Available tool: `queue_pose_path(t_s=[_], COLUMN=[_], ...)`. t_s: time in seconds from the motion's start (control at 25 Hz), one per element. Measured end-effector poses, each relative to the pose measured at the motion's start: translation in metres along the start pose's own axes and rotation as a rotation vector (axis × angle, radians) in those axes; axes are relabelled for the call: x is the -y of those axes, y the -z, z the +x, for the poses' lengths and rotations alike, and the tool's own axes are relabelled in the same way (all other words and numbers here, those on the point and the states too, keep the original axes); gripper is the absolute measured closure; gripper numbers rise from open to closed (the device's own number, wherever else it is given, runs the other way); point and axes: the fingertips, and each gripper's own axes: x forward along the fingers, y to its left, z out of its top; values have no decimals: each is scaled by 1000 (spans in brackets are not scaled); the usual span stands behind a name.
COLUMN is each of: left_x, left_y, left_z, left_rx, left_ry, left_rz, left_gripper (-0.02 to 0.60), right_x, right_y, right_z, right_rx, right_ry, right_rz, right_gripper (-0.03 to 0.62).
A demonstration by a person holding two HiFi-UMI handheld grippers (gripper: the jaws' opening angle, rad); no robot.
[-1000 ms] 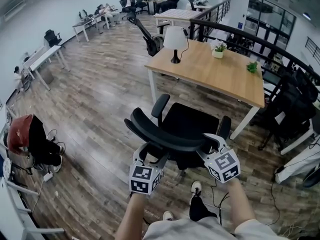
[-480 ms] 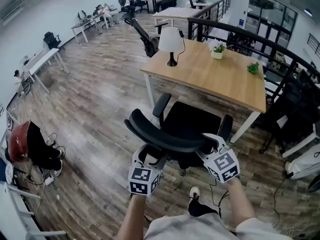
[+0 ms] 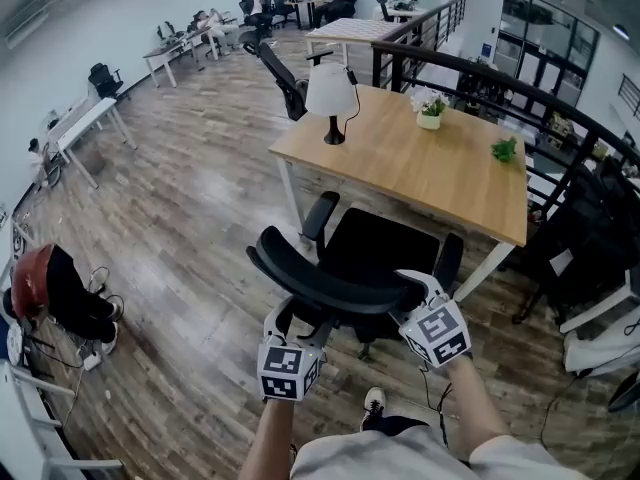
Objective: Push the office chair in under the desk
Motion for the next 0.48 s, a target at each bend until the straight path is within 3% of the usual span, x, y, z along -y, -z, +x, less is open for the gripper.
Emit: queue_pose_path(t_s=[0.48], left_x=[16], left_y=[-22], left_z=[68], left_rx=[-6], left_ry=[-47], left_rz=[-27], left_gripper=[254], right_x=[74], right_y=[4], right_z=[12], right_rx=[34], right_ry=[-47], right_rz=[-17], right_gripper=[367])
